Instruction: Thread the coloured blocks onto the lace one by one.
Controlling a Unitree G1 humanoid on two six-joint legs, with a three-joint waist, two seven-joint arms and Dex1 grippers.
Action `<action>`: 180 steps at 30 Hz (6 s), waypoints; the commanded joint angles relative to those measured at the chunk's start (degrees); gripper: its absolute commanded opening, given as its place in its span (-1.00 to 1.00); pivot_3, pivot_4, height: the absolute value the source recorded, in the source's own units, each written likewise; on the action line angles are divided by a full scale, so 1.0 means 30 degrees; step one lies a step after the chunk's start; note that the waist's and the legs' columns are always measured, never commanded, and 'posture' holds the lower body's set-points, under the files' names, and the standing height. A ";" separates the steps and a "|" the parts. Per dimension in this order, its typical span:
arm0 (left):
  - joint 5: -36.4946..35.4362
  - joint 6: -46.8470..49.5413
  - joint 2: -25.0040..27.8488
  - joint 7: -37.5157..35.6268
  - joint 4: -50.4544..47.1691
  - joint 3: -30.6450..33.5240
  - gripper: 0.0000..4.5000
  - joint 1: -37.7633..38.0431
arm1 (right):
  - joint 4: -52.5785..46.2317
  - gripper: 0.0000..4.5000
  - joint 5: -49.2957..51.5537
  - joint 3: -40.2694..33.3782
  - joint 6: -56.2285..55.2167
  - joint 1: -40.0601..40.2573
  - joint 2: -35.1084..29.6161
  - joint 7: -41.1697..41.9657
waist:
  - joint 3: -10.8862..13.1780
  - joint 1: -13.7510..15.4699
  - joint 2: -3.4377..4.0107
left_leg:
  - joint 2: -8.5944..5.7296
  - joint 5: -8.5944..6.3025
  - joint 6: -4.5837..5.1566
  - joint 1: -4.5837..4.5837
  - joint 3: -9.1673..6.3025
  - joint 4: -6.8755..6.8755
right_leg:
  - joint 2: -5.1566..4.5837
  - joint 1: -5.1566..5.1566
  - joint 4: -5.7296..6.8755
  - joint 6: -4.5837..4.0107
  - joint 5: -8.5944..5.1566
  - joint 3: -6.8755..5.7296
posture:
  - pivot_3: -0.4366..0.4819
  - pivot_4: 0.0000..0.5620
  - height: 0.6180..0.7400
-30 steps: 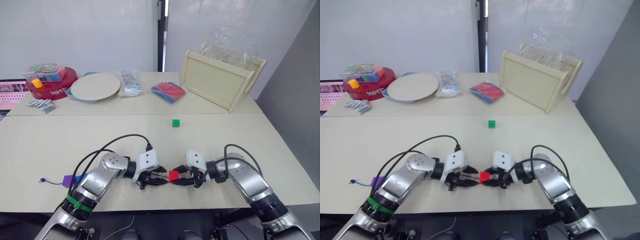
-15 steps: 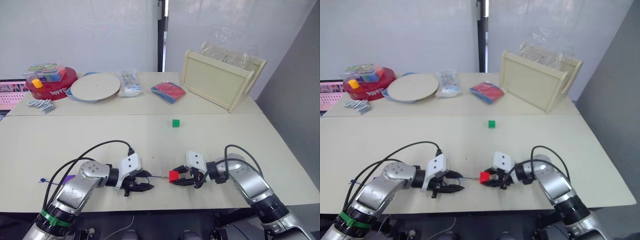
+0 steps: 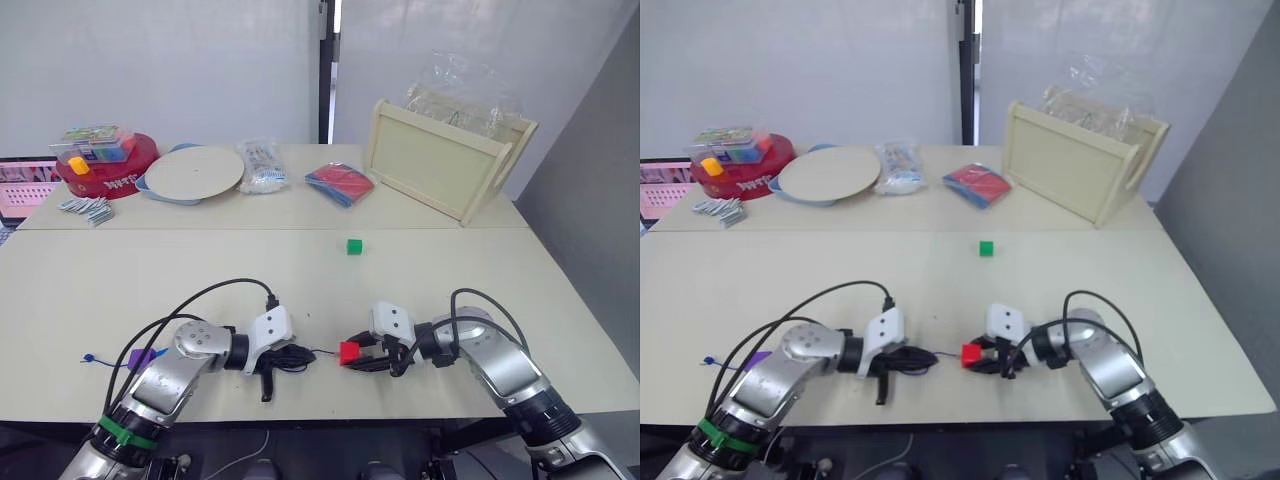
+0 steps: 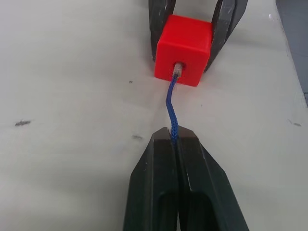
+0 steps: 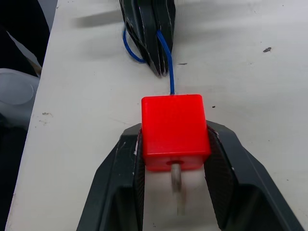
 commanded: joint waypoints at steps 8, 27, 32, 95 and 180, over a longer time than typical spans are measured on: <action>0.0027 -0.0079 -0.0589 -0.0597 -0.0167 -0.0987 -0.99 -0.1311 | -0.0131 -0.49 -0.0103 0.0352 0.0392 0.0276 0.0081 -0.0421 | 0.0000 -0.0063 0.0002 | 0.0000 -0.0004 0.0006 -0.0004 0.0000 -0.0002 | 0.0000 -0.0006 -0.0002 0.0000 0.0000 0.0002 | -0.05 -0.47 1.00; -0.0868 0.0991 0.1621 -0.1340 -0.1361 0.0101 0.83 -0.1552 | -0.2903 1.00 0.2201 -0.2134 0.2932 0.1139 -0.0819 -0.1501 | 0.0005 0.0092 0.0004 | -0.0003 -0.0004 0.0007 -0.0032 0.0000 -0.0003 | -0.0003 -0.0024 -0.0007 0.0001 -0.0001 0.0002 | -0.05 -0.47 1.00; -0.0259 0.0639 -0.0030 -0.1262 -0.0274 -0.1208 0.83 -0.3156 | -0.4562 1.00 0.2409 -0.3277 0.2978 0.2732 -0.2731 -0.1526 | 0.0006 0.0436 0.0002 | -0.0025 -0.0005 0.0009 -0.0063 0.0000 0.0011 | -0.0021 -0.0025 -0.0043 0.0008 0.0000 -0.0003 | -0.05 -0.47 1.00; 0.1019 -0.6187 1.1881 -0.3242 0.4473 0.7378 -0.47 0.7416 | -0.3460 -1.00 0.1169 -0.2096 0.0277 0.2575 -0.3628 -0.1052 | 0.0005 -0.0681 0.0047 | 0.0087 -0.0014 0.0024 0.0213 0.0050 -0.0290 | 0.0074 0.0001 0.0003 -0.0060 -0.0029 0.0062 | -0.05 -0.47 1.00; -0.1656 -0.0663 0.1584 0.0127 -0.0976 0.3339 -1.00 0.1925 | 0.9955 0.97 -0.2266 -0.5987 -0.1946 -0.4969 1.2832 -2.3213 | 0.0014 -0.0209 0.0022 | 0.0020 0.0014 -0.0025 -0.0037 0.0016 -0.0074 | 0.0007 -0.0130 0.0098 -0.0045 -0.0019 0.0025 | -0.05 -0.47 1.00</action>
